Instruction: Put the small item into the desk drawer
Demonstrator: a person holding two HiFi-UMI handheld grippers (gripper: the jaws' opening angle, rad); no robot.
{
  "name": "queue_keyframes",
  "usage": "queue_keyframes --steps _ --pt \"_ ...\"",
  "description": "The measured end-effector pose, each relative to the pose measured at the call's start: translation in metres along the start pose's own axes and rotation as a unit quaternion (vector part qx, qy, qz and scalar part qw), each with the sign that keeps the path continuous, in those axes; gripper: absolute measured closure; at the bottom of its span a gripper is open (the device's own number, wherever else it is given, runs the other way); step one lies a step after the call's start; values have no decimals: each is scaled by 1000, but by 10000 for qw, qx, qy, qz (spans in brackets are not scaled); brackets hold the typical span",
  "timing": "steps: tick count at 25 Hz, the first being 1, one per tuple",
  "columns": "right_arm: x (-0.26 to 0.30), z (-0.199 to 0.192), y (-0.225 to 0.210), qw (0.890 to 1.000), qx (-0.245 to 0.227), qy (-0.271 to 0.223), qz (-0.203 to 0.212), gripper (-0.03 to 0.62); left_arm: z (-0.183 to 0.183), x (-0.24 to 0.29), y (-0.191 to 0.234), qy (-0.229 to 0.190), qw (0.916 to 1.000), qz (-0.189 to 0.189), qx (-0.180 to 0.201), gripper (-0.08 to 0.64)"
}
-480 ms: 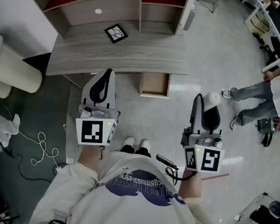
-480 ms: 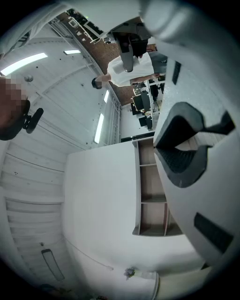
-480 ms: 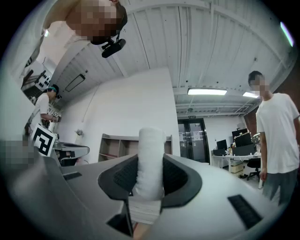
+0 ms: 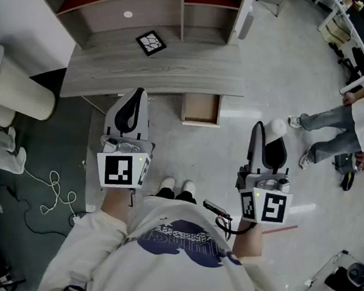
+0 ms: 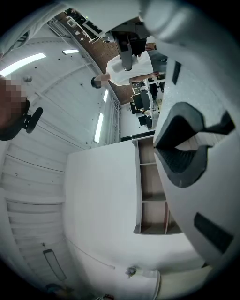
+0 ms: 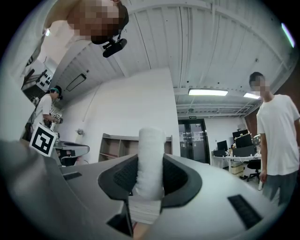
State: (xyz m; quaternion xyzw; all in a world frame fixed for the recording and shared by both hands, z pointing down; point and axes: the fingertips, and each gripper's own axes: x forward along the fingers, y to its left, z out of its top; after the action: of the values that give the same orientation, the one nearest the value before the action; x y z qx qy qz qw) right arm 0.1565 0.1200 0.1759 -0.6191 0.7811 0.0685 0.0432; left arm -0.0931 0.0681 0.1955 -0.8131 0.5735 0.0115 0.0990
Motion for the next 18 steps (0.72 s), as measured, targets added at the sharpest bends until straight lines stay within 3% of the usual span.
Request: queue_keyframes --steps 18 --pt "-13 -7 -30 9991 327 145 231 466 -3 -9 -22 317 9992 213 67 554"
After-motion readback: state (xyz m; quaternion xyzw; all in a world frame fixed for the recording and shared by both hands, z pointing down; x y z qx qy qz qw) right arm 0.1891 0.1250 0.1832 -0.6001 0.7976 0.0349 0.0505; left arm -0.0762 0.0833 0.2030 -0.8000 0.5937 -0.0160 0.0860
